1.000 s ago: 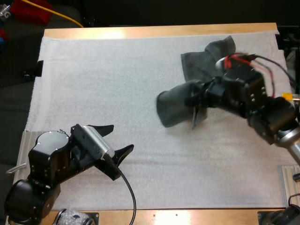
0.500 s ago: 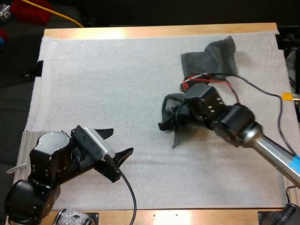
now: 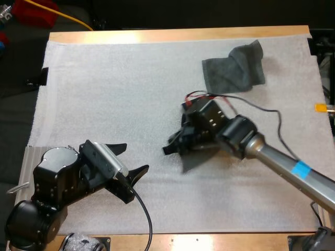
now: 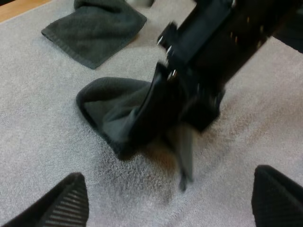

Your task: Pick towel from pile, fold and stack

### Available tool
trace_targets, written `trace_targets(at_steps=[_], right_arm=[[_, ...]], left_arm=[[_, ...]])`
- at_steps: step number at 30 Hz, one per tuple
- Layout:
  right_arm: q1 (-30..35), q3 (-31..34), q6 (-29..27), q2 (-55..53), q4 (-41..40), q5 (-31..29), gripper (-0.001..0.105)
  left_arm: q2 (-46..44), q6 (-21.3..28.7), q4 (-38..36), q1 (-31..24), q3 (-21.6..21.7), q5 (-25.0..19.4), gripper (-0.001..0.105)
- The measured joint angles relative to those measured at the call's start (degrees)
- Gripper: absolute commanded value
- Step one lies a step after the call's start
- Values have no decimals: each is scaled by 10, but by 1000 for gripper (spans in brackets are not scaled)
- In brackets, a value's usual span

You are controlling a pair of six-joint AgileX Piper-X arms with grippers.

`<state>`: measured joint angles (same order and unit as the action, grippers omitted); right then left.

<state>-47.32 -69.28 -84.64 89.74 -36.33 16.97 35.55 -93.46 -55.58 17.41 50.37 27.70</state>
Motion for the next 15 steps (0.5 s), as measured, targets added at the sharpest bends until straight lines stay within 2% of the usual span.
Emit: trace_targets(at_steps=[9,15], right_arm=[[-58,0,83,39,99,16,0],[-79,0,100,61,163,50,1]], left_arm=[[0,0,0,0,0,0,69],[0,0,0,0,0,0,69]])
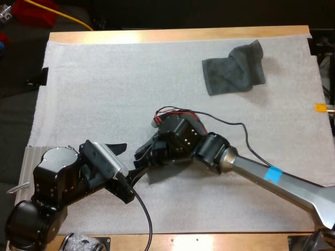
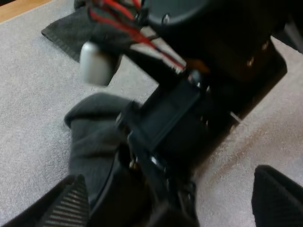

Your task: Pick towel from pile, fold and stack

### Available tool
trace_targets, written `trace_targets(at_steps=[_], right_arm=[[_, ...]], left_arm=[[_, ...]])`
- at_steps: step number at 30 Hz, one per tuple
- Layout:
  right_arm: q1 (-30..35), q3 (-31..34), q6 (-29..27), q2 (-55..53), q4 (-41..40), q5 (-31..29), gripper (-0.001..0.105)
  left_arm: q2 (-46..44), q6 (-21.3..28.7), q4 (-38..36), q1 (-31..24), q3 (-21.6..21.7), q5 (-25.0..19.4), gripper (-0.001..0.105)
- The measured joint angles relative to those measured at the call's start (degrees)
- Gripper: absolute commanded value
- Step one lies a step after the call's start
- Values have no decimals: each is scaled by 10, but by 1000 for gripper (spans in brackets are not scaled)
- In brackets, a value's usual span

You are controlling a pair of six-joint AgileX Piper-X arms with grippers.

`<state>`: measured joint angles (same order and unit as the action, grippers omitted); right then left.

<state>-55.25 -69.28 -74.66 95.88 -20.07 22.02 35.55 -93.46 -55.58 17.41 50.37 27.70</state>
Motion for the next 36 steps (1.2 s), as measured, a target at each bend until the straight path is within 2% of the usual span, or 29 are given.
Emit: trace_targets(at_steps=[1,4,9,11,16,24,27,33,36], right_arm=[[-2,0,0,1,7,6,3],[-4,0,0,2,18,23,18],[-4,0,-17,2,27,74,64],[-4,0,-21,2,24,91,71],[-4,0,-26,1,-4,125,71],[-4,0,-81,-39,-76,108,71],[-4,0,-91,-59,-102,66,71],[-4,0,-116,-87,-155,-64,71],[1,0,-117,-89,-185,-104,71]], left_arm=[[0,0,0,0,0,0,69],[0,0,0,0,0,0,69],[0,0,0,0,0,0,69],[0,0,0,0,0,0,69],[0,0,0,0,0,0,69],[0,0,0,0,0,0,69],[0,0,0,0,0,0,69],[0,0,-8,0,0,0,69],[0,0,-23,0,0,0,69]])
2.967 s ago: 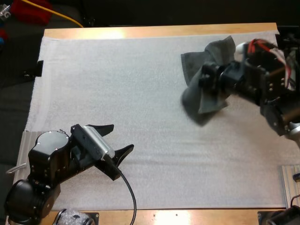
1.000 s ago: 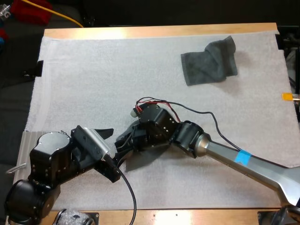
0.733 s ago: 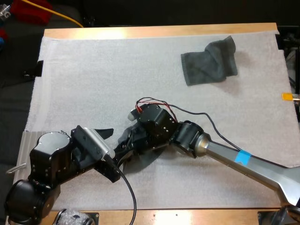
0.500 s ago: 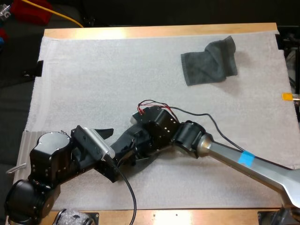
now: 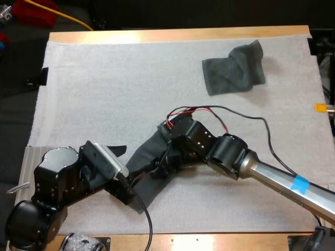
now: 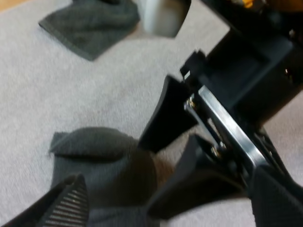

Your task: Pick towel from pile, fold and stack

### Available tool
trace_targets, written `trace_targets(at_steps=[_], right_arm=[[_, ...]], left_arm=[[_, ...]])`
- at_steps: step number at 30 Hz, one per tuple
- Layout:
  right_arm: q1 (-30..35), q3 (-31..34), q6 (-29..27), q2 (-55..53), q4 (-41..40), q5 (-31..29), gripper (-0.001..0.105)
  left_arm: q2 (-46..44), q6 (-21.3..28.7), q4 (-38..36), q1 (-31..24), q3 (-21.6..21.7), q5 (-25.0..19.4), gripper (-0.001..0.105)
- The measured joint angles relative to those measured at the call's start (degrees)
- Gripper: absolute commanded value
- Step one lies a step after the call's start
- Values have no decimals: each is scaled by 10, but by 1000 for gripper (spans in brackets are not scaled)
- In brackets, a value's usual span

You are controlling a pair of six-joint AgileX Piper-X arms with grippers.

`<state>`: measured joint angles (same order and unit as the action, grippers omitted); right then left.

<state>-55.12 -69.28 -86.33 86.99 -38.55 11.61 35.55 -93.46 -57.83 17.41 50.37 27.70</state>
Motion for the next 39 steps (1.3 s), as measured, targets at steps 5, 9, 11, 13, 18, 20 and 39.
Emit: trace_targets(at_steps=[5,9,11,13,18,20,39], right_arm=[[33,0,1,0,-44,-33,71],[85,0,13,0,-49,-35,71],[112,0,16,0,-49,-31,71],[136,0,19,0,-49,-18,71],[197,0,31,0,-49,33,71],[221,0,40,4,-49,63,71],[276,0,171,153,72,260,71]], left_arm=[[0,0,-42,0,0,0,69],[0,0,-67,0,0,0,69],[0,0,-78,0,0,-5,69],[0,0,-88,0,0,-16,69],[0,0,-96,0,0,-30,69],[0,0,-98,0,0,-30,69],[0,0,-98,0,0,-30,69]])
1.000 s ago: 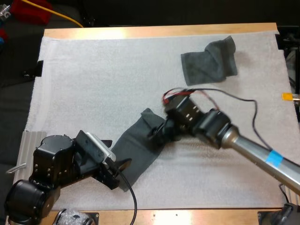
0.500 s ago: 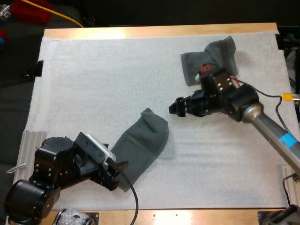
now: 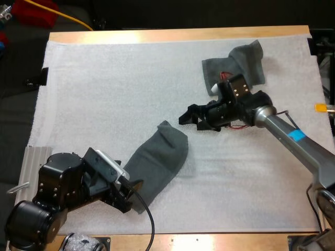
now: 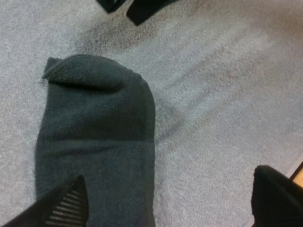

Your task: Pick towel from pile, fold and stack

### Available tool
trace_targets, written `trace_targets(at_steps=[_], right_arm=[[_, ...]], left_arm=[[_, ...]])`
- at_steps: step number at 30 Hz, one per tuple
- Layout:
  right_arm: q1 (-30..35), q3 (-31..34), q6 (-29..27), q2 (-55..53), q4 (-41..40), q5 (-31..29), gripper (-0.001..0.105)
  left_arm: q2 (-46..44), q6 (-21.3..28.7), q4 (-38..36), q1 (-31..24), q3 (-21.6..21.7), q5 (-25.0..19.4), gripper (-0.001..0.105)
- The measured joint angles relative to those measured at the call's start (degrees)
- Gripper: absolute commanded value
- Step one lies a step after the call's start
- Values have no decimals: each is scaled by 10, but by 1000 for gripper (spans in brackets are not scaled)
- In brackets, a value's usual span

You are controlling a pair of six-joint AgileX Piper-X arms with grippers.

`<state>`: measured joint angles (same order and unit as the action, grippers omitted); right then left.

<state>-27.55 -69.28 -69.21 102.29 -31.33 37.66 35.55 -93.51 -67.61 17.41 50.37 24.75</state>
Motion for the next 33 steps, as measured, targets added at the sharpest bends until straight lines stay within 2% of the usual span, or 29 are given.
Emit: trace_targets(at_steps=[6,13,22,25,28,30,33], right_arm=[[0,0,20,33,17,5,71],[0,0,49,76,23,39,71],[0,0,79,108,42,138,71],[0,0,86,112,58,147,71],[0,0,92,112,79,153,65],[0,0,105,112,94,154,56],[0,0,115,112,114,156,51]], left_arm=[[0,0,-9,0,0,-4,69],[0,0,-26,0,0,-49,69],[0,0,-26,0,0,-56,69],[0,0,-26,0,0,-57,69],[0,0,-26,0,0,-58,69],[0,0,-26,0,0,-58,69],[0,0,-26,0,0,-58,69]])
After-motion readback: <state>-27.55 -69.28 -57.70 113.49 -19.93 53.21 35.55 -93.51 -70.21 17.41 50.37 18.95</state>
